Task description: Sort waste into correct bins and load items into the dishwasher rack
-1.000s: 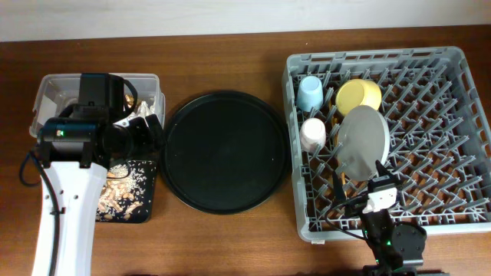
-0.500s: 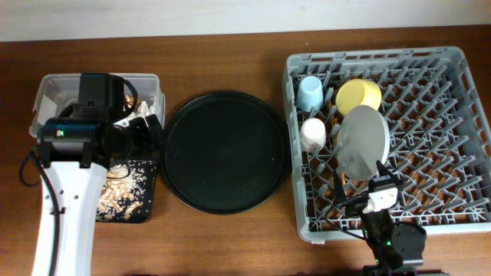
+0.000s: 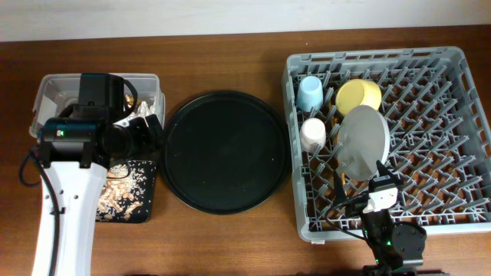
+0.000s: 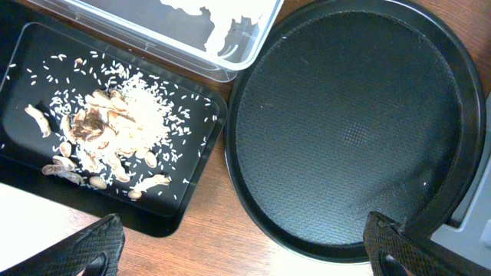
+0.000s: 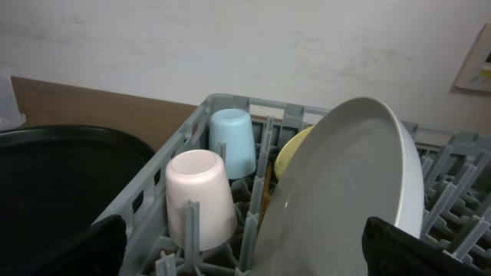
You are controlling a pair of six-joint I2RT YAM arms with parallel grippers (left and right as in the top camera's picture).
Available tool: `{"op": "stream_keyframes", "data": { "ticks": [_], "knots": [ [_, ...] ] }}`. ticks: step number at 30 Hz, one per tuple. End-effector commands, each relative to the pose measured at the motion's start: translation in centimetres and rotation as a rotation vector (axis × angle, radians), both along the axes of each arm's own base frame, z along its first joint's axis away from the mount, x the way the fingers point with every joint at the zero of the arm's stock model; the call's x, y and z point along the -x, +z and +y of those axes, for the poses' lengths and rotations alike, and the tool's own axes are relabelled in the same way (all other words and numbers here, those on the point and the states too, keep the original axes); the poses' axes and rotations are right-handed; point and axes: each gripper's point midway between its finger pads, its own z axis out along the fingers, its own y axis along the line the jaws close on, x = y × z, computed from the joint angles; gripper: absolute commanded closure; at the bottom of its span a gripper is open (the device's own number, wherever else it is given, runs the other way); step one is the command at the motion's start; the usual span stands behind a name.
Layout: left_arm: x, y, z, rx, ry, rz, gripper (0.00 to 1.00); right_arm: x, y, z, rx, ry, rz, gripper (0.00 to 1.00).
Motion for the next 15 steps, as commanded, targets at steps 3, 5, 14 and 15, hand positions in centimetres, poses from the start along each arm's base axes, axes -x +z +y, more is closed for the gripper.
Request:
{"op": "stream_keyframes", "data": {
  "ticks": [3, 5, 14, 15],
  "knots": [
    [3.3, 5.9, -1.5, 0.016, -0.065, -0.224, 0.01, 0.0, -0.3, -0.2, -0.010, -0.017, 0.008, 0.02],
    [5.7, 8.7, -1.9, 0.031, -0.090, -0.346, 0.01, 0.0, -0.3, -0.2, -0.010, -0.017, 0.008, 0.02],
    [15.1, 11.4, -0.7, 0.062, -0.092, -0.646, 0.01, 0.0, -0.3, -0.2, -0.010, -0.017, 0.008, 0.01],
    [15.7, 10.2, -0.8, 0.072, -0.099, -0.642, 0.01, 0.0, -0.3, -0.2, -0.010, -0.017, 0.008, 0.02]
  ]
}}
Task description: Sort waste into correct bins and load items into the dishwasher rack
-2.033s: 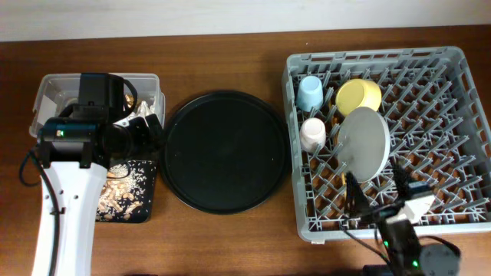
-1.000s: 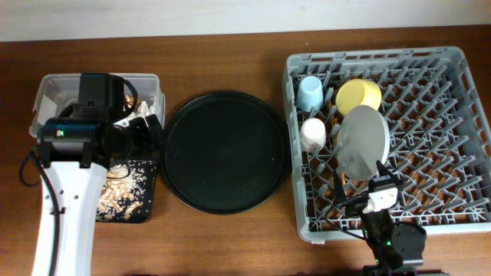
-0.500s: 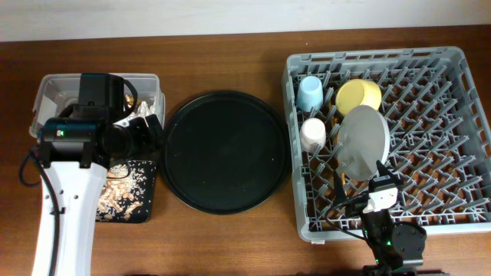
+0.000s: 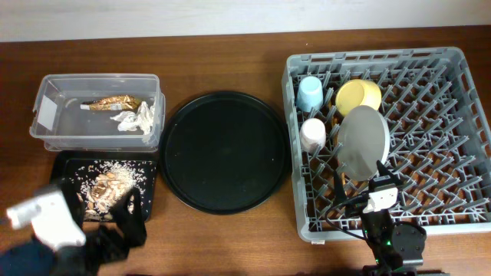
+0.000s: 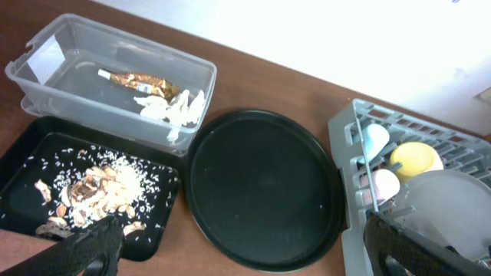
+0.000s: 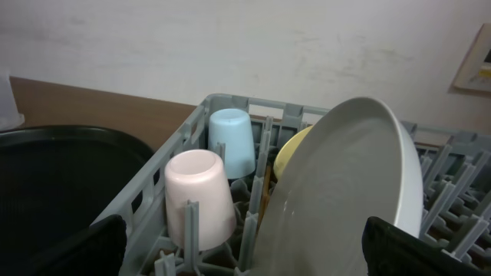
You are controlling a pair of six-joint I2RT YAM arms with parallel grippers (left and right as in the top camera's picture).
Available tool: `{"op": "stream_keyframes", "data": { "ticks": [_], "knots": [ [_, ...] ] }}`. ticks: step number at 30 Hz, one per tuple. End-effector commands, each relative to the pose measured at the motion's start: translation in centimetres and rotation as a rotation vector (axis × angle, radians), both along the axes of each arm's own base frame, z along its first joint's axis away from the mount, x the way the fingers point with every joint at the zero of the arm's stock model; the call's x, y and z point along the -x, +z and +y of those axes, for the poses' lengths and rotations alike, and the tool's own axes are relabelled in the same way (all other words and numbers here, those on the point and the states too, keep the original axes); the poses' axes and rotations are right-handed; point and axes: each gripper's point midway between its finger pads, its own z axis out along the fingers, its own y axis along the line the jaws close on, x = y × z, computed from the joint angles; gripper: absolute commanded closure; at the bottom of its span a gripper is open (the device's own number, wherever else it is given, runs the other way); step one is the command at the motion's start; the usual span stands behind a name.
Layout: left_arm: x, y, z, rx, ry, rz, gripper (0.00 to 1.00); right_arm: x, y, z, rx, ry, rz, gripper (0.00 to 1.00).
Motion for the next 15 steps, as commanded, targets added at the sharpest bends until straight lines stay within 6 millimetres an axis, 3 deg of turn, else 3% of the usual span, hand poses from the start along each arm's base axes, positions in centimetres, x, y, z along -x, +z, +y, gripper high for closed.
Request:
{"op": "stream_keyframes", "data": {
  "ticks": [1, 4, 6, 8, 12, 15],
  "knots": [
    [1.8, -4.3, -0.1, 0.005, -0.021, 0.030, 0.01, 0.0, -0.3, -0.2, -0.010, -0.013, 0.008, 0.02],
    [1.7, -9.2, 0.1, -0.001, -0.010, 0.022, 0.01, 0.0, -0.3, -0.2, -0.010, -0.013, 0.008, 0.02],
    [0.2, -11.7, -0.2, 0.013, -0.015, -0.056, 0.01, 0.0, -0.3, -0.2, -0.010, -0.013, 0.008, 0.01],
    [-1.5, -12.6, -0.7, 0.032, -0.025, -0.169, 0.01, 0.0, -0.3, -0.2, -0.010, -0.013, 0.008, 0.02],
    [-5.1, -12.4, -1.5, 0.073, -0.048, -0.439, 0.01, 0.0, -0.3, -0.2, -0.010, -0.013, 0.008, 0.01],
    [-6.7, -12.6, -1.9, 0.085, -0.056, -0.531, 0.01, 0.0, -0.3, -0.2, -0.010, -0.013, 0.008, 0.02]
  ]
}}
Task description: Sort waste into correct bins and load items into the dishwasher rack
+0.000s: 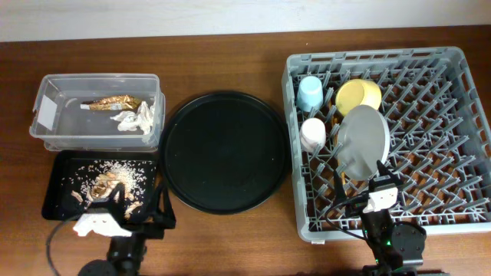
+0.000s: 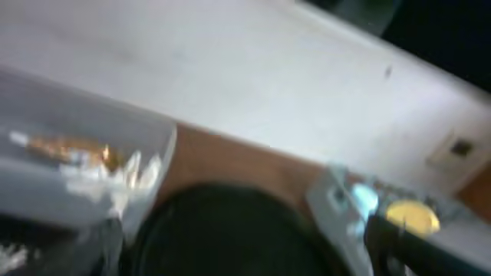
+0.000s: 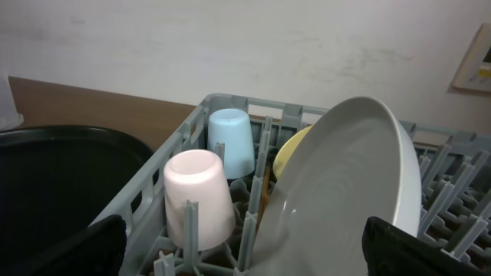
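Note:
The grey dishwasher rack [image 1: 460,138] on the right holds a blue cup [image 1: 310,93], a pale pink cup [image 3: 199,198], a yellow bowl [image 1: 359,93] and a grey plate [image 1: 362,142] standing on edge. A clear bin [image 1: 46,115] at the left contains a gold wrapper [image 1: 111,102] and crumpled tissue [image 1: 138,119]. Below it a black rectangular tray [image 1: 57,192] carries rice and food scraps. My left gripper [image 1: 138,208] is open and empty at the table's front edge, below that tray; its wrist view is blurred. My right gripper [image 3: 245,257] is open at the rack's front, facing the plate.
A round black tray [image 1: 226,149] lies bare between the bins and the rack. A pale wall stands behind the table. Both arm bases sit at the front edge.
My left arm has moved from the front left corner to the front edge below the food tray, and its camera now looks level across the table, blurred. The right arm has not moved.
My left arm first reached over the clear bin and the food tray, gripper open beside the round tray. Then it was back at the front left corner, uncovering both bins. Now it sits low at the front edge. The right gripper stayed open at the rack.

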You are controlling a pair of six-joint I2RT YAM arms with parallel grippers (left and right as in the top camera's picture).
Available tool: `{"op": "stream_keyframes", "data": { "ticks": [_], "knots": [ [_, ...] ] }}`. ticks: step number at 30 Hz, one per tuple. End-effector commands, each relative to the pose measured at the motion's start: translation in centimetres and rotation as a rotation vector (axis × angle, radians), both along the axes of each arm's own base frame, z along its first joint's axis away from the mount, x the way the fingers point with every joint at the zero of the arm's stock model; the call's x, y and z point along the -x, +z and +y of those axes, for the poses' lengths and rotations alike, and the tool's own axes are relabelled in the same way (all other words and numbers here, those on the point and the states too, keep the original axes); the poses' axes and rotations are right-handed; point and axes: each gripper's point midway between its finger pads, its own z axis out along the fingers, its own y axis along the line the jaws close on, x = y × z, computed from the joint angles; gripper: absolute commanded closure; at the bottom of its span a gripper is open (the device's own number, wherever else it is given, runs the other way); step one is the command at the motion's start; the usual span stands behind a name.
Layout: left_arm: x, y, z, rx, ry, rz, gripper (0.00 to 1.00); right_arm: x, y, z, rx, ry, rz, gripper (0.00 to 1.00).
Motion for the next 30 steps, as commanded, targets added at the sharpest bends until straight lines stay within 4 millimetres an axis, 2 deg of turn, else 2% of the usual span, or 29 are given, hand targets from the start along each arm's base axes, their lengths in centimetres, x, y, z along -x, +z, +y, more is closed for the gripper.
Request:
{"op": "stream_keyframes", "data": {
  "ticks": [1, 3, 6, 12, 15, 20, 30],
  "knots": [
    [-1.8, -1.2, -0.7, 0.011, -0.029, -0.095, 0.01, 0.0, -0.3, -0.1, -0.010, -0.009, 0.008, 0.02],
    [-2.5, -1.5, -0.9, 0.019, -0.029, -0.159, 0.01, 0.0, -0.3, -0.1, -0.010, -0.009, 0.008, 0.02],
    [-3.3, -3.5, -0.9, 0.023, -0.028, -0.193, 0.01, 0.0, -0.3, -0.1, -0.010, -0.009, 0.008, 0.02],
    [-3.9, -9.6, 0.4, -0.037, 0.050, 0.031, 0.01, 0.0, -0.3, -0.1, -0.010, -0.009, 0.008, 0.02],
    [-3.9, -9.6, 0.9, -0.237, 0.059, 0.013, 0.01, 0.0, -0.3, -0.1, -0.010, -0.009, 0.008, 0.02],
    [-3.9, -9.7, 1.2, -0.470, 0.048, -0.003, 0.01, 0.0, -0.3, -0.1, -0.010, -0.009, 0.008, 0.02],
    [-3.9, -9.7, 1.1, -0.499, 0.043, -0.007, 0.01, 0.0, -0.3, -0.1, -0.010, -0.009, 0.008, 0.02]
  ]
}}
